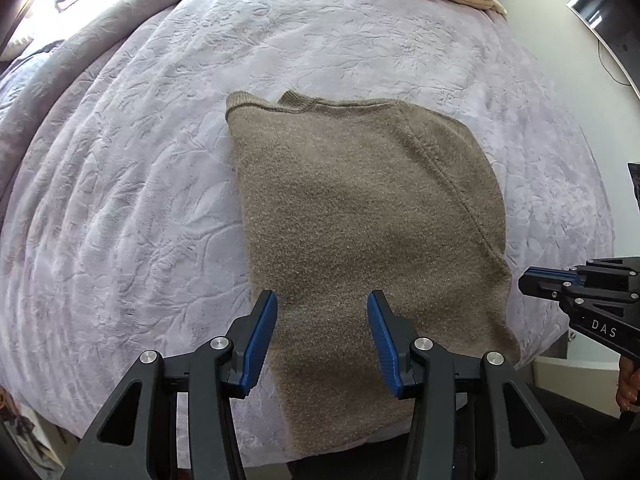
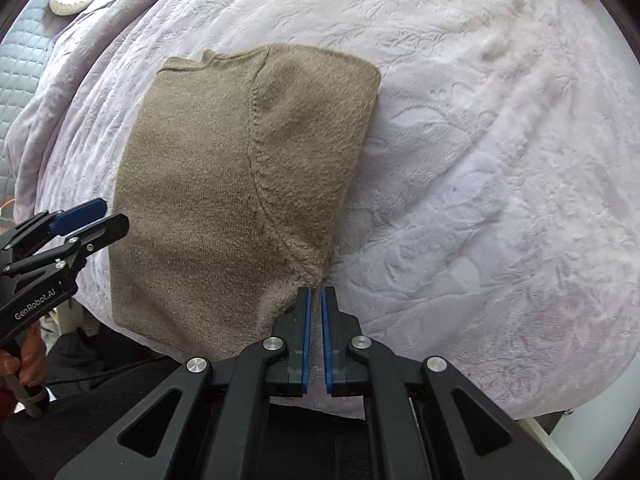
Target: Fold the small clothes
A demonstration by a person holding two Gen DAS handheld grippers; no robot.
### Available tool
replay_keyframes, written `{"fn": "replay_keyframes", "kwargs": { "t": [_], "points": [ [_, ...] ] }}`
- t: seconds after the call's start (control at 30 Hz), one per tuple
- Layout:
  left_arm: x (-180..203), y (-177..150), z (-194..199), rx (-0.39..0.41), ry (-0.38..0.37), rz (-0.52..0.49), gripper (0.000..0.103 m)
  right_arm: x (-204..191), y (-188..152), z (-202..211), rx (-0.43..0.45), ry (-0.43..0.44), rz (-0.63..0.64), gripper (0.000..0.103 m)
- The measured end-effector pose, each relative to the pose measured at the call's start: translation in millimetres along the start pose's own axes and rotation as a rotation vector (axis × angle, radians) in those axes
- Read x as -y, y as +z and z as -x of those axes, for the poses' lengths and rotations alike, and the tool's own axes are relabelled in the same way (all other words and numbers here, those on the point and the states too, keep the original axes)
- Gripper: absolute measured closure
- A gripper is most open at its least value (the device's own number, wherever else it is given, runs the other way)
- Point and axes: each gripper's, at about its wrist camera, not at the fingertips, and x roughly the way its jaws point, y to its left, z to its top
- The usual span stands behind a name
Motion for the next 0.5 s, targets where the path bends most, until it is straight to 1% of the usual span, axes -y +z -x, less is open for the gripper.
{"fn": "replay_keyframes", "kwargs": {
  "t": [0.07,0.1,0.13,0.17,0.23,0.3,0.5],
  "points": [
    [-3,3,6,0.009,-0.002,0.007,0.054,0,1,5,0.015,-0.016,-0.003,0.097],
    [-4,5,8,0.011,0.002,0.009,0.050,1,1,7,0.020,-0.022,-0.005,0.097],
    [-5,6,11,0.013,0.007,0.011,0.036,2,2,9,0.026,-0.028,-0.007,0.097],
    [-5,7,13,0.022,0.015,0.013,0.030,2,3,10,0.031,-0.033,-0.010,0.097],
    [-4,8,18,0.042,0.019,0.013,0.029,0,7,11,0.037,-0.038,-0.017,0.097],
    [-6,10,21,0.040,0.018,0.013,0.029,0,8,13,0.042,-0.047,-0.023,0.097],
    [-7,9,19,0.010,0.020,0.045,0.029,0,13,20,0.049,-0.069,-0.049,0.096]
  ]
}}
